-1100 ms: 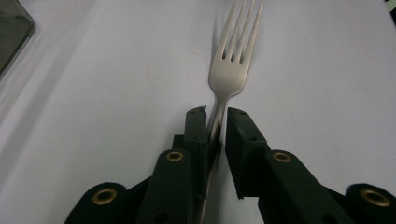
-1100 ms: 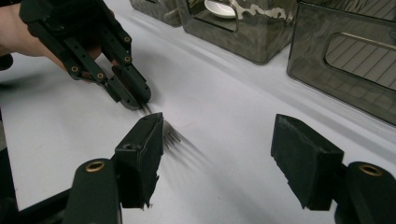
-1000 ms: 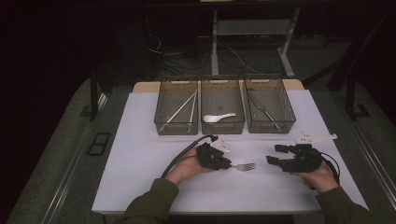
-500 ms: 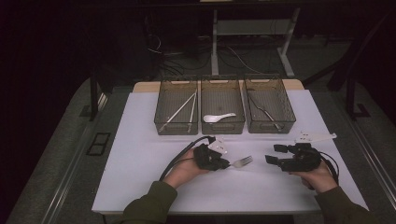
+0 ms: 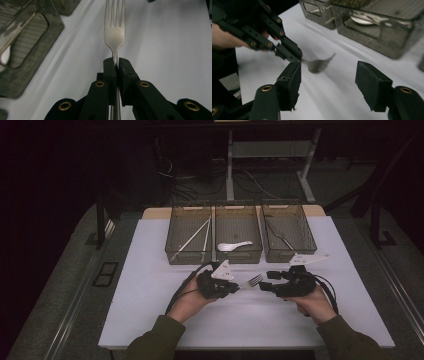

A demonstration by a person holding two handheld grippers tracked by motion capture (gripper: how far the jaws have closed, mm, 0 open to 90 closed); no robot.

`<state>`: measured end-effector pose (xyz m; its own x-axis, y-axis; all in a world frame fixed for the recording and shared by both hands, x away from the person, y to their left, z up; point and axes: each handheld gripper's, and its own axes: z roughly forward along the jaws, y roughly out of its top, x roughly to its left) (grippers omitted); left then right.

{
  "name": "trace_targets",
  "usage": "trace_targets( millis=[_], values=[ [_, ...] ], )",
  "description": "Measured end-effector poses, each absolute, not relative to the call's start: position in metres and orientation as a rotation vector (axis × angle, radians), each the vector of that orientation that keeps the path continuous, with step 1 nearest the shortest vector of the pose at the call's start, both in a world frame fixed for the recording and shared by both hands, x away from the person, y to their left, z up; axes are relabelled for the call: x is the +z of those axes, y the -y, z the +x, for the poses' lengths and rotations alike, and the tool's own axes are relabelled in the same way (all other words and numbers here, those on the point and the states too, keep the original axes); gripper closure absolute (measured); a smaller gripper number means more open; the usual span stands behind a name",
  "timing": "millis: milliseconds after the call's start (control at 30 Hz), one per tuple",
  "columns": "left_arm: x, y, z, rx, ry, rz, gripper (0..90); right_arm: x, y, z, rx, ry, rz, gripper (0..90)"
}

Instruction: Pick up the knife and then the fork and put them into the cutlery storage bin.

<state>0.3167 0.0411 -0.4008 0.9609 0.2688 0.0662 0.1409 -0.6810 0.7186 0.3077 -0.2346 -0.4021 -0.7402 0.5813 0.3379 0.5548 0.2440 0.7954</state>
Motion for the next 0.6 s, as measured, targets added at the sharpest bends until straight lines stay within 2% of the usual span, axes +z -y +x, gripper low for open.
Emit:
trace_targets(
  millis=[433,600],
  values=[
    [-0.391,-0.045,0.312,0.319,-0.299,2.278,84.3,-0.406,0.208,0.331,1.624,-2.542,1.140,72.2],
    [-0.391,-0.043,0.311,0.327,-0.288,2.297,84.3,-0.405,0.209,0.332,1.671,-2.523,1.137,80.7]
  ],
)
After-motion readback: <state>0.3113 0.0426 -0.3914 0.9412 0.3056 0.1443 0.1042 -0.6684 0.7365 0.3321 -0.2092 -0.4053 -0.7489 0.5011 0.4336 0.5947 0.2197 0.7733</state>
